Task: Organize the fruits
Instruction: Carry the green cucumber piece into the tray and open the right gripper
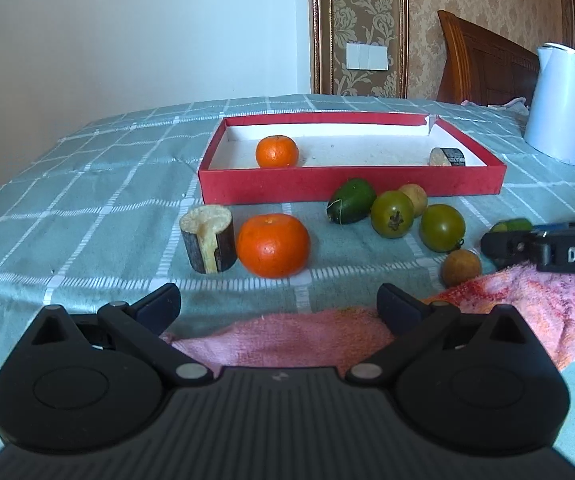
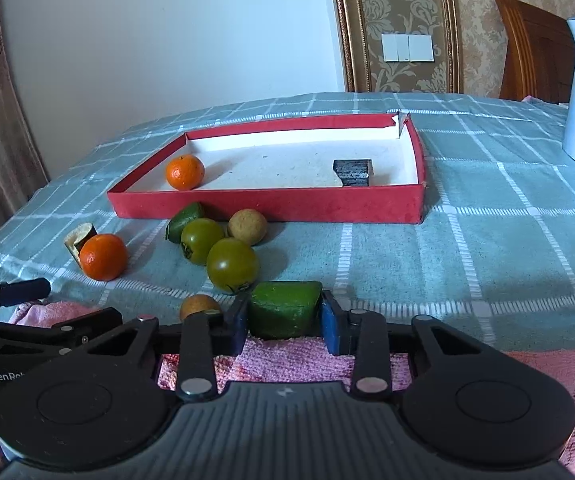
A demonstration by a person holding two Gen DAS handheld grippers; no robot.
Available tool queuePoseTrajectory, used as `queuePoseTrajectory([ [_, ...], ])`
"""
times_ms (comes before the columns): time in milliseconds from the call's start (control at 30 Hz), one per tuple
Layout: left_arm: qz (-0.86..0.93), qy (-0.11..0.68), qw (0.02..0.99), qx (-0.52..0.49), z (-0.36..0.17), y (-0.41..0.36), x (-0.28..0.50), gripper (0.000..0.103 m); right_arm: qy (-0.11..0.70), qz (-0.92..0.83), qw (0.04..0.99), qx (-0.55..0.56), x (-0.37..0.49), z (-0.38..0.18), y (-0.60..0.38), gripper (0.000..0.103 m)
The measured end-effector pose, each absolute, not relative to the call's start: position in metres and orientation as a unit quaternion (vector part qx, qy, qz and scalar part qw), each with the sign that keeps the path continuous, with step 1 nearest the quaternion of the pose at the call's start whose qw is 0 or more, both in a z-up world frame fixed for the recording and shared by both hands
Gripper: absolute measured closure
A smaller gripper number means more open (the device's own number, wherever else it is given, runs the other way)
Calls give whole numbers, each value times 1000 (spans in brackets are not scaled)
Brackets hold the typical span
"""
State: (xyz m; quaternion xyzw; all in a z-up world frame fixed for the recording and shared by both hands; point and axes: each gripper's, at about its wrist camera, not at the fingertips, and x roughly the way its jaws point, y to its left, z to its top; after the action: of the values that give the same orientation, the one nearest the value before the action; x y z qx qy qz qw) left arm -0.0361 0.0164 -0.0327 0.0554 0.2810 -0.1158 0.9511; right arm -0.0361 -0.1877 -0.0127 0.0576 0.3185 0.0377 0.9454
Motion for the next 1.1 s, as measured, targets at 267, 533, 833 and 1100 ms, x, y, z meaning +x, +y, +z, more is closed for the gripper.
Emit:
queuePoseTrajectory([
  [267,-129,309,941,36,-36,22,-22,0,306,28,950,46,-25,1,-192,68],
  [533,-137,307,941,38,-36,22,-25,0,289,19,957,17,1,11,-189,68],
  [833,-138,307,941,37,-36,23,-25,0,281,22,959,-5,22,13,-183,68],
  [1100,-138,307,941,37,-36,23,-25,0,265,10,964,-11,61,23,-184,68],
])
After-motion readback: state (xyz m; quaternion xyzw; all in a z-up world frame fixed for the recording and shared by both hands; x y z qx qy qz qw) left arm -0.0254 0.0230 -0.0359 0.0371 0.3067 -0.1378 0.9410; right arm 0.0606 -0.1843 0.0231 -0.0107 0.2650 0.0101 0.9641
